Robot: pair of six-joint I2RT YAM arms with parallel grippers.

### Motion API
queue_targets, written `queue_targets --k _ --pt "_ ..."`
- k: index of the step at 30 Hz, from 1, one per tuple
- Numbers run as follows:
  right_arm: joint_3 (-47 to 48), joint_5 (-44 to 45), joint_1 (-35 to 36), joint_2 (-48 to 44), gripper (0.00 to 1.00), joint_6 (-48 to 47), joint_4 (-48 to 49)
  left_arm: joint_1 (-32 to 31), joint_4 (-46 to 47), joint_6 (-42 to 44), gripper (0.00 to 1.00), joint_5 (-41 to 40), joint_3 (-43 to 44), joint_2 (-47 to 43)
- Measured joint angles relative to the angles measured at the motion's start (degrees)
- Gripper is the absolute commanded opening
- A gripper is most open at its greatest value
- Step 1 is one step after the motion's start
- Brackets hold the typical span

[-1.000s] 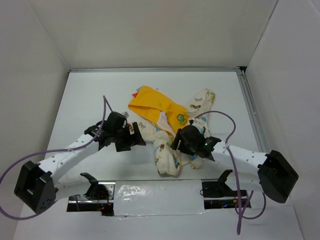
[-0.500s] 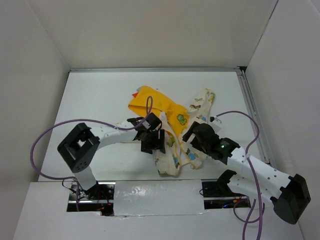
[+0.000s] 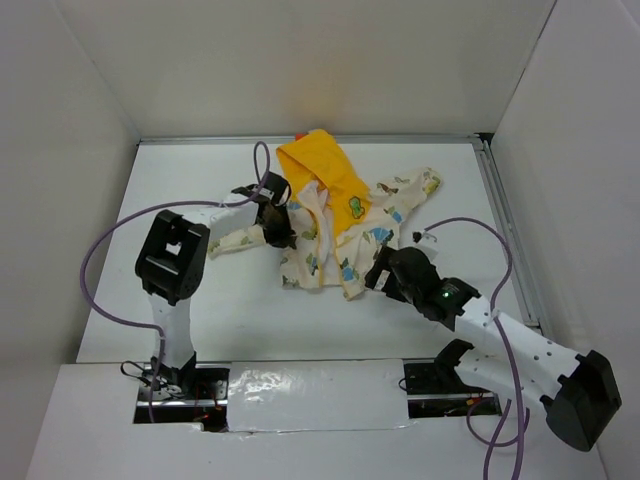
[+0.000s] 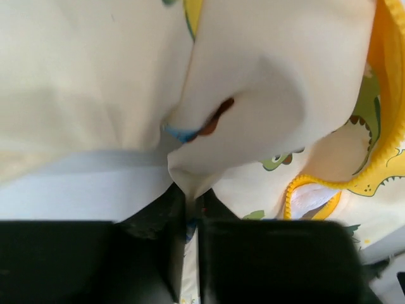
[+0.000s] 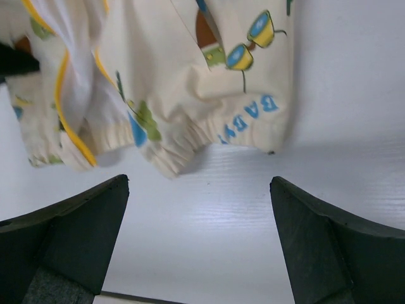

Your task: Zip up the jacket

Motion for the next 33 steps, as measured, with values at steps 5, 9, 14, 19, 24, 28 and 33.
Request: queue_targets --k 5,9,14,19,24,28,33 --pt "0.39 0.09 4.7 3.3 1.0 -4.15 0.98 1.44 2.38 3.15 0.77 -1.44 -6.05 -6.19" --pt "4.28 1.66 9.16 9.16 1.0 -7.23 1.07 -0.07 3.32 2.69 0.99 -1.22 -17.92 -19.21" --pt "10.69 2.05 10.95 20.11 0.97 -11.72 3.78 1.09 3.17 2.56 0.99 -0.68 -27.3 -33.51" --pt "13.55 0.24 10.08 29.05 0.86 -16.06 7.21 2.95 3.74 2.75 0.99 0.42 -32.09 -39.19" --pt "17.35 -1.97 8.22 36.11 0.73 -17.29 7.23 3.5 4.39 3.1 0.99 2.43 -34.29 -40.22" --pt "17.7 -3.04 8.0 38.84 0.57 -17.94 7.13 3.3 5.51 4.33 0.99 3.69 -34.25 -40.15" --pt "18.82 -3.37 8.0 40.87 0.55 -18.03 6.19 0.79 6.01 5.22 0.99 3.67 -32.83 -39.52"
